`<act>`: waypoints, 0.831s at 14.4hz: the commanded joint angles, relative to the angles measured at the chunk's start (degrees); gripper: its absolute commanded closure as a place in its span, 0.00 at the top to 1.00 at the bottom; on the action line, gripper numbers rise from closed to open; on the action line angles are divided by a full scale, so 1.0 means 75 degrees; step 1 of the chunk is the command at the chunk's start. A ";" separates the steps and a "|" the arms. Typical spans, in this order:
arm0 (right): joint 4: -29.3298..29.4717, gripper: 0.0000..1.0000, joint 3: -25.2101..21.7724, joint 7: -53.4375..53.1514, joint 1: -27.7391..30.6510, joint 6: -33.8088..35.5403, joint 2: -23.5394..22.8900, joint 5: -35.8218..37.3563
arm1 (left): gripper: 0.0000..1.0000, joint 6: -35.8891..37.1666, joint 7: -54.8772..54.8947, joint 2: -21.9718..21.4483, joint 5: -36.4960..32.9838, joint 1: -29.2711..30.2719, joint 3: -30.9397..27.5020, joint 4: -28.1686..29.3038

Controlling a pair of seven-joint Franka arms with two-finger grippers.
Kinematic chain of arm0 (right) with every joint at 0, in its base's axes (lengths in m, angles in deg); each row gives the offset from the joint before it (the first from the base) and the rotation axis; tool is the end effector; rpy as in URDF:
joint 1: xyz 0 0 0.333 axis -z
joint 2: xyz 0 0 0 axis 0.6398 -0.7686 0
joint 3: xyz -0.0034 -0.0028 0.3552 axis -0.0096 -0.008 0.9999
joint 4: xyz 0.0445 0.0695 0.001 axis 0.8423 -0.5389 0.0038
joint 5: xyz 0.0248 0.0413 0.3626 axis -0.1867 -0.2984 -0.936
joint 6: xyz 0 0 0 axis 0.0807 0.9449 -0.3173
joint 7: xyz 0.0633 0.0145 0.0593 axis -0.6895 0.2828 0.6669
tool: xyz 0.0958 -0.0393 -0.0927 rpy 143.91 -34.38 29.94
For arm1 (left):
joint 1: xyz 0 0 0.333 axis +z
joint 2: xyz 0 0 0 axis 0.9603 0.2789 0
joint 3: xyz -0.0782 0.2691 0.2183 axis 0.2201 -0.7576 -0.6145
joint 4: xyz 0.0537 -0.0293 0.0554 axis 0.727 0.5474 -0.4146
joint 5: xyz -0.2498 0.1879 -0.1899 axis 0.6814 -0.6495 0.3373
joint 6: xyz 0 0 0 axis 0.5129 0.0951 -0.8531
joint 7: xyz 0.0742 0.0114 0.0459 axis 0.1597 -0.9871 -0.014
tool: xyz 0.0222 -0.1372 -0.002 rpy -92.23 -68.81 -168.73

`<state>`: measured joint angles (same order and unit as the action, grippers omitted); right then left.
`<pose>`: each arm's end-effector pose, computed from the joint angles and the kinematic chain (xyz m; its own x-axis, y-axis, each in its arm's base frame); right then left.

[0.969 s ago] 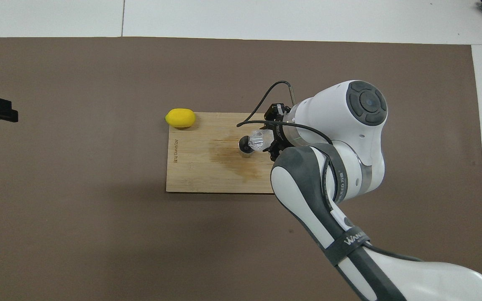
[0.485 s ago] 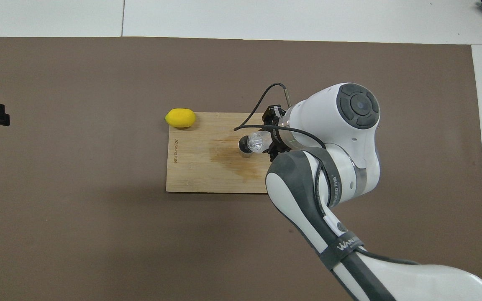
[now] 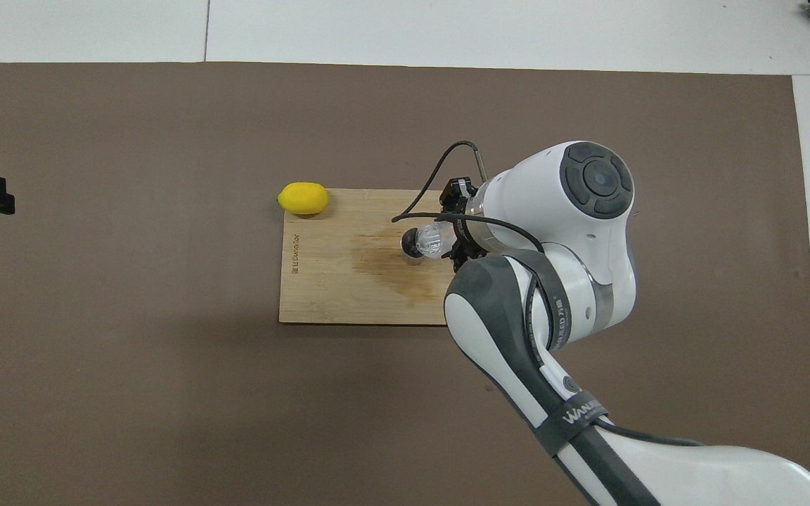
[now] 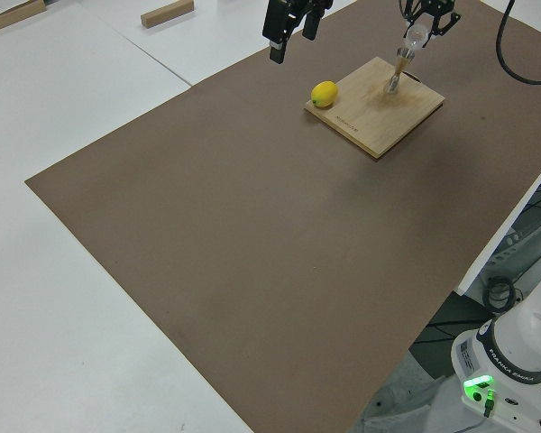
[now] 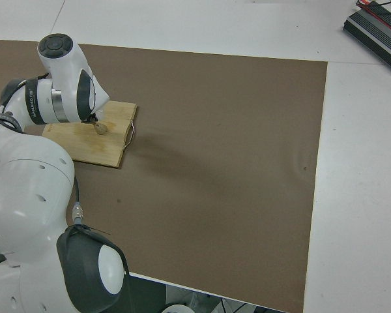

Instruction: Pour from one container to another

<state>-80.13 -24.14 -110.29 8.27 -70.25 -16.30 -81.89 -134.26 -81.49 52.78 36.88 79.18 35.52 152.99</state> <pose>0.5666 0.2925 0.4423 0.2002 -0.9453 -0.2576 -0.9787 -0.1810 -0.0966 0.5371 0.0195 0.6390 0.9970 0.0562 0.0530 0.0579 -0.9978 -0.0322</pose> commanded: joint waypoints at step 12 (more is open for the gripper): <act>0.0081 0.00 -0.0008 -0.0139 0.0192 0.0001 -0.0020 -0.0496 | 1.00 0.0173 -0.0129 -0.0046 -0.0111 -0.0084 -0.0005 -0.0070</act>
<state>-80.12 -24.40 -110.37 8.79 -70.25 -16.35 -84.04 -134.13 -81.57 52.77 36.88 79.16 35.70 152.99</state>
